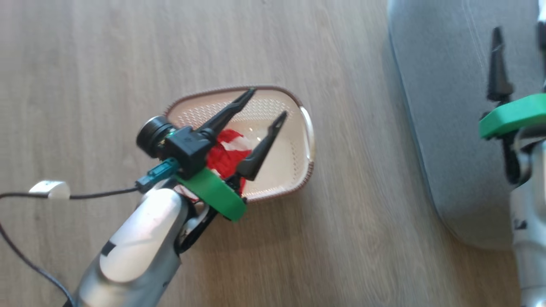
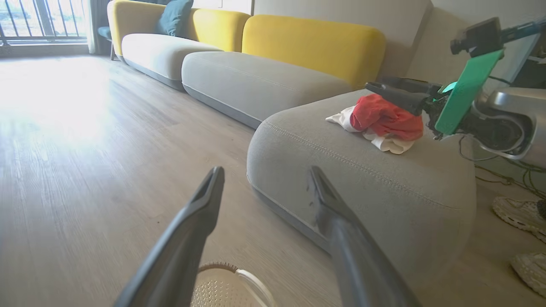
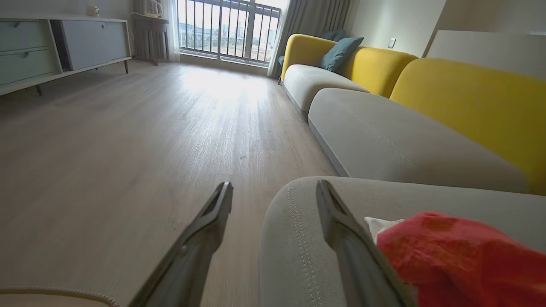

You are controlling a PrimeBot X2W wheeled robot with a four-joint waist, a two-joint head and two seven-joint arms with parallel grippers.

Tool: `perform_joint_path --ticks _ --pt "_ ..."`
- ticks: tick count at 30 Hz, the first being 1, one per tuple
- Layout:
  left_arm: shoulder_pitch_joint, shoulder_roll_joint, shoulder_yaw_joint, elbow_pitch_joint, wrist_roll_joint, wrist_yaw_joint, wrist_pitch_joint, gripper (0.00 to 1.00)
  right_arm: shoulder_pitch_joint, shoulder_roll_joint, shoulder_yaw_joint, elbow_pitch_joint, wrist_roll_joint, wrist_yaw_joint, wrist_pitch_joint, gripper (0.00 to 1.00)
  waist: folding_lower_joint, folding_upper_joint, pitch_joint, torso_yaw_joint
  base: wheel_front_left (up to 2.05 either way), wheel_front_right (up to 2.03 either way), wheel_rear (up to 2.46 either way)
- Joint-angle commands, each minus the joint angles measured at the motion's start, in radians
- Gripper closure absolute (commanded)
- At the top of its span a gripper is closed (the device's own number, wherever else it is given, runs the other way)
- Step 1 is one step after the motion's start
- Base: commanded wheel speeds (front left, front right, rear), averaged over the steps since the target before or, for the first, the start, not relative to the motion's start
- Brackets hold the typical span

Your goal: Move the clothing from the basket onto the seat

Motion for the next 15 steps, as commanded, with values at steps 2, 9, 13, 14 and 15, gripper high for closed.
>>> perform_joint_path --ticks 2,9,13,14,15 --pt "0.012 0.000 0.078 -0.007 0.016 -0.001 -0.005 0.00 0.023 0.006 0.041 -0.047 0.020 0.000 -0.009 0.00 0.0001 -0.0001 -0.062 0.058 0.00 0.00 0.00" --pt "0.090 -0.021 0.221 0.043 0.043 -0.001 -0.005 0.00 0.084 0.033 0.141 -0.071 0.068 0.000 -0.009 0.00 0.0001 -0.0001 -0.134 0.113 0.00 0.00 0.00" --pt "0.138 -0.036 0.312 0.078 0.070 -0.001 -0.005 0.00 0.113 0.045 0.185 -0.078 0.094 0.000 -0.009 0.00 0.0001 -0.0001 -0.171 0.135 0.00 0.00 0.00" --pt "0.150 -0.041 0.336 0.085 0.079 -0.001 -0.005 0.00 0.119 0.045 0.195 -0.078 0.101 0.000 -0.009 0.00 0.0001 -0.0001 -0.179 0.140 0.00 0.00 0.00" --pt "0.162 -0.046 0.361 0.092 0.089 -0.001 -0.005 0.00 0.126 0.045 0.205 -0.078 0.107 0.000 -0.009 0.00 0.0001 -0.0001 -0.187 0.143 0.00 0.00 0.00"
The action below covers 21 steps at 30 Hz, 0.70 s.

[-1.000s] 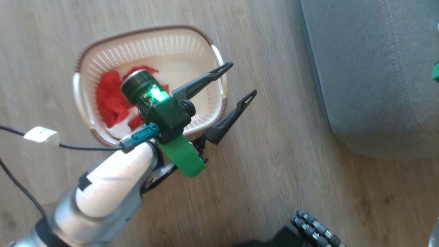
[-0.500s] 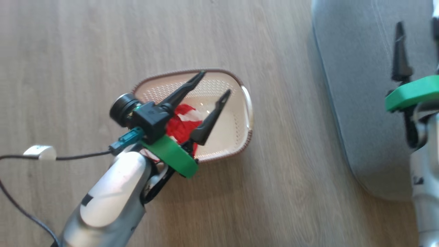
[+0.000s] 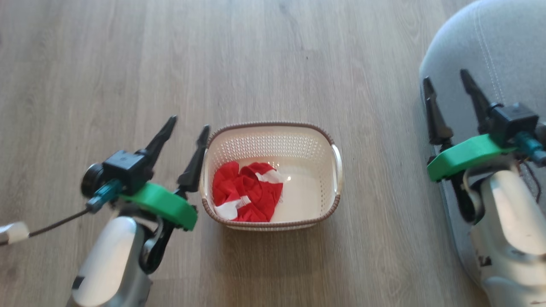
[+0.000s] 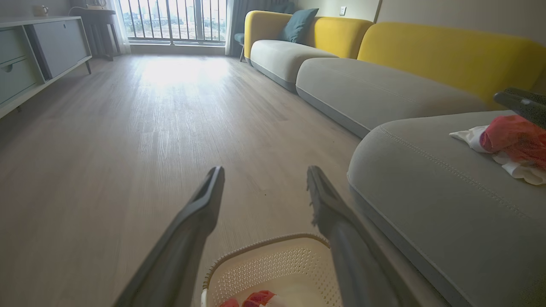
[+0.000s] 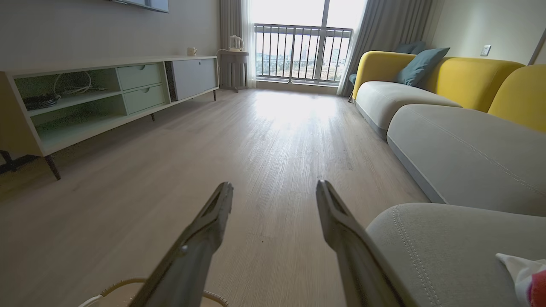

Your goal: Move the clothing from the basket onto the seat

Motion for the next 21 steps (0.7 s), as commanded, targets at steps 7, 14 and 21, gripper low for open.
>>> perform_joint_path --ticks 7,14,21 --pt "0.060 -0.031 0.207 0.011 0.072 -0.001 -0.005 0.00 0.064 0.030 0.065 -0.041 0.033 0.000 -0.009 0.00 0.0001 -0.0001 -0.072 0.019 0.00 0.00 0.00" --pt "0.135 -0.067 0.338 0.021 0.121 0.004 -0.005 0.00 0.137 0.051 0.089 -0.045 0.049 0.000 -0.009 0.00 0.0001 -0.0001 -0.116 0.001 0.00 0.00 0.00" --pt "0.184 -0.084 0.396 0.016 0.163 0.002 -0.005 0.00 0.214 0.072 0.079 -0.059 0.063 0.000 -0.009 0.00 0.0001 -0.0001 -0.154 -0.010 0.00 0.00 0.00"
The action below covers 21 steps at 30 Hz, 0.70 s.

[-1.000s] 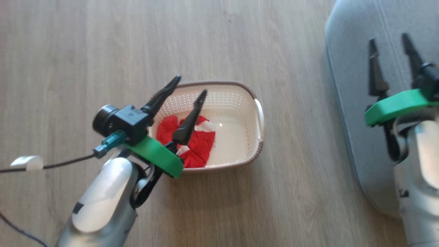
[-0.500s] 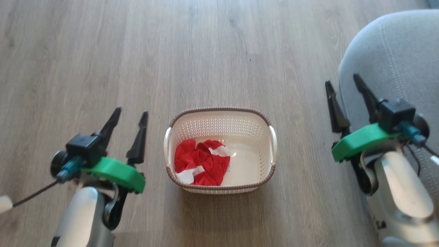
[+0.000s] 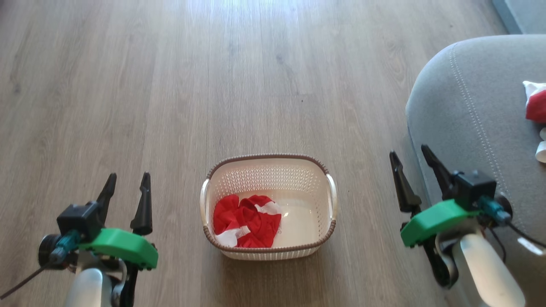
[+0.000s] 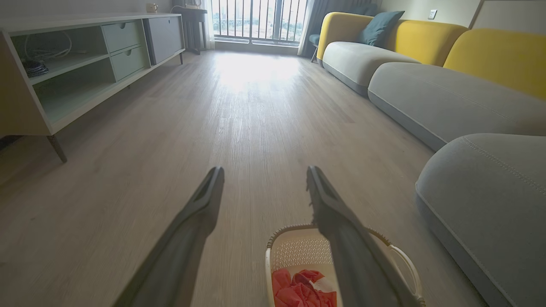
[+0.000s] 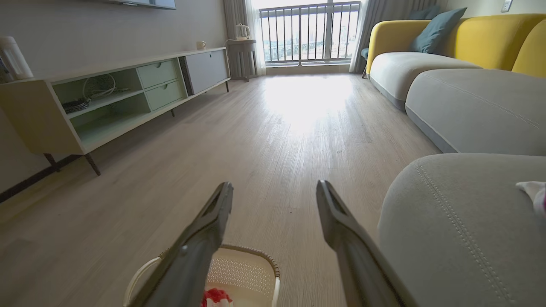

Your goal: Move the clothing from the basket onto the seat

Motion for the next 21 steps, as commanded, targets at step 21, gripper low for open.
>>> perform_joint_path --ticks 21 --pt "0.049 -0.019 0.106 -0.044 0.045 -0.001 -0.005 0.00 0.085 0.053 -0.026 -0.071 -0.010 0.000 -0.009 0.00 0.0001 0.0000 -0.032 -0.015 0.00 0.00 0.00"
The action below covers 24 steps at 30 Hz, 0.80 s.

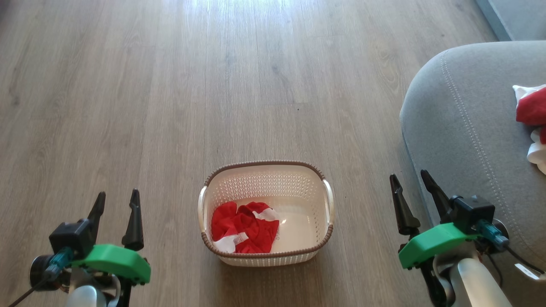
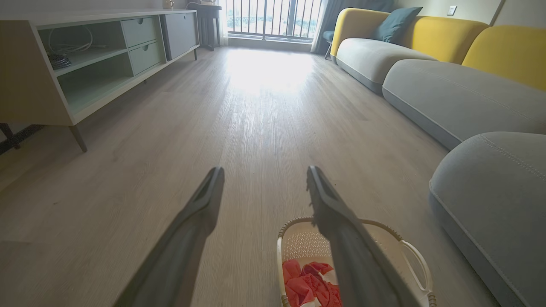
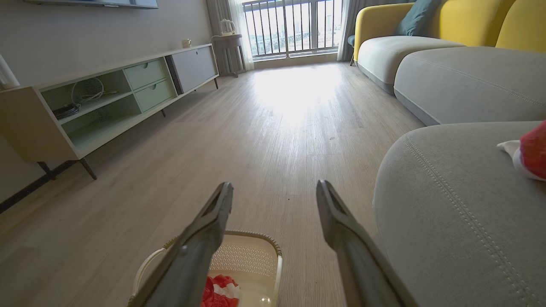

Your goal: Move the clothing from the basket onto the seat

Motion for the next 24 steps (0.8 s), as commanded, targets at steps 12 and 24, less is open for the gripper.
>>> perform_joint_path --ticks 12,24 --pt "-0.011 0.005 0.011 -0.016 0.007 -0.001 -0.005 0.00 -0.034 0.012 0.023 -0.047 -0.017 0.000 -0.009 0.00 0.0001 0.0000 0.026 -0.002 0.00 0.00 0.00" --pt "-0.096 0.012 -0.084 0.073 -0.012 -0.001 -0.005 0.00 -0.160 0.019 0.059 -0.122 -0.042 0.000 -0.009 0.00 0.0001 0.0000 0.246 -0.038 0.00 0.00 0.00"
